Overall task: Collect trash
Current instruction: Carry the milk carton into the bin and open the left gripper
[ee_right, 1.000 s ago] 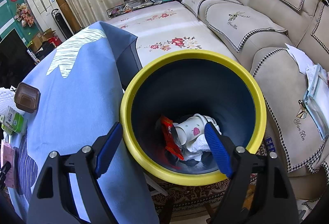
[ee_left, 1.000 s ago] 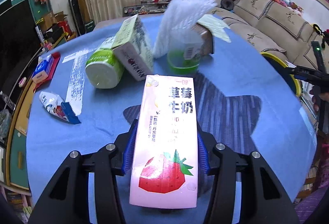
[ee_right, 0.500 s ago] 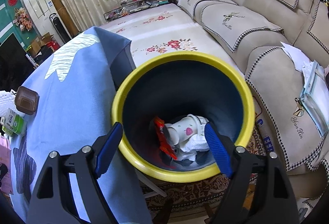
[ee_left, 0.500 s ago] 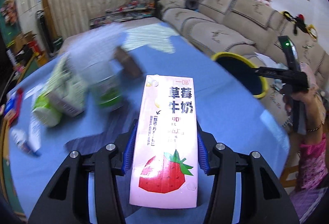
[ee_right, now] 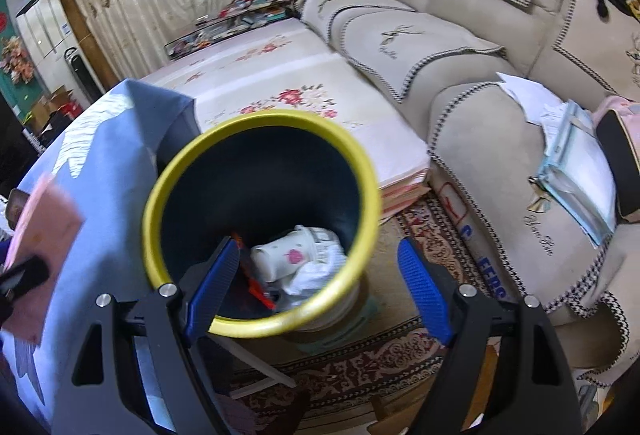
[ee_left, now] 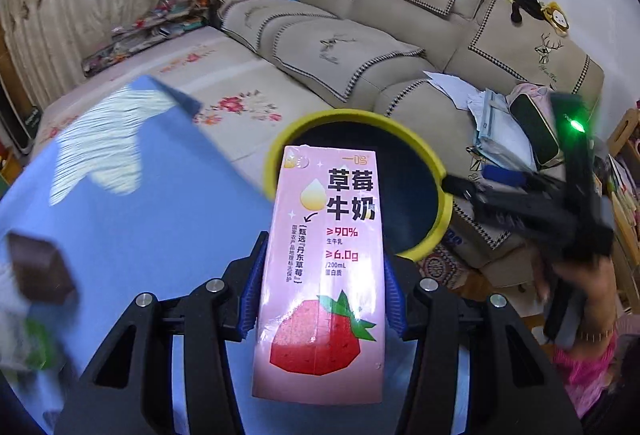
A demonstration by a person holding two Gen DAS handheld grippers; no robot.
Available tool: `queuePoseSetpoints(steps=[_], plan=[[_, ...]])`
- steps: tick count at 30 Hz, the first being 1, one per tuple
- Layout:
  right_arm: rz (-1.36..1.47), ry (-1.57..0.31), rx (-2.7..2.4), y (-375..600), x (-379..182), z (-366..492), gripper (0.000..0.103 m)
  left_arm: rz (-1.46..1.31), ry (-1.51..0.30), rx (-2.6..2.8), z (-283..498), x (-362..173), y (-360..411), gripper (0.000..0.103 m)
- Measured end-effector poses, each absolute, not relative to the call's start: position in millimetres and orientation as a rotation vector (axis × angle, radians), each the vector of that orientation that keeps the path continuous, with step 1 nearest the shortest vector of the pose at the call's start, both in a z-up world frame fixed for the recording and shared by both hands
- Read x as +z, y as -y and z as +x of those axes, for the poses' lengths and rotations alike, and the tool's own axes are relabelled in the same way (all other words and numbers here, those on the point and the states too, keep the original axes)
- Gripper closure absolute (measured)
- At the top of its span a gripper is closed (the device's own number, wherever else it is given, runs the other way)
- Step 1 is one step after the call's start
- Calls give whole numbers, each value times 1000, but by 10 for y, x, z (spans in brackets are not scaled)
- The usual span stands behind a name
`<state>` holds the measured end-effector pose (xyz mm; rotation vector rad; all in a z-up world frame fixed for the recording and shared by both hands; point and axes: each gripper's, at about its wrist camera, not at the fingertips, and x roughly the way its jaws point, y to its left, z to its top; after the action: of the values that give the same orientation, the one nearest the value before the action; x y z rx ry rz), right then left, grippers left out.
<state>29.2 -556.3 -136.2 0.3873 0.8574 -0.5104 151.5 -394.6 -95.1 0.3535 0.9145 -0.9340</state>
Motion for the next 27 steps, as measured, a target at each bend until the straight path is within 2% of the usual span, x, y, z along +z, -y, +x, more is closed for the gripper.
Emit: queuePoseSetpoints(steps=[10,11,12,13,17,23,27], plan=[[421,-865,-566,5850,-1465,99,25,292,-1046,-916,1896,-1349,4861,53],[425,-868,-569,5861,-1481,98,25,277,-1051,-907,1935,-1378,4897,49],[428,-870,-570,5861,-1486,104,25,266,-1052,-895,1967,-1405,4917,39],[429,-872,-570,5847,-1498,102,25,253,-1046,-881,1985,-1404,4910,35],[416,-877,-555,5754,-1492,143,25,188,-986,-877,1996,-1263,4608,27],[390,-876,-527,5608,-1445,249,25,125,-748,-802,1726,-891,3582,12],[366,-879,-518,5489,-1397,339,25,87,-674,-714,1649,-796,2752,10]])
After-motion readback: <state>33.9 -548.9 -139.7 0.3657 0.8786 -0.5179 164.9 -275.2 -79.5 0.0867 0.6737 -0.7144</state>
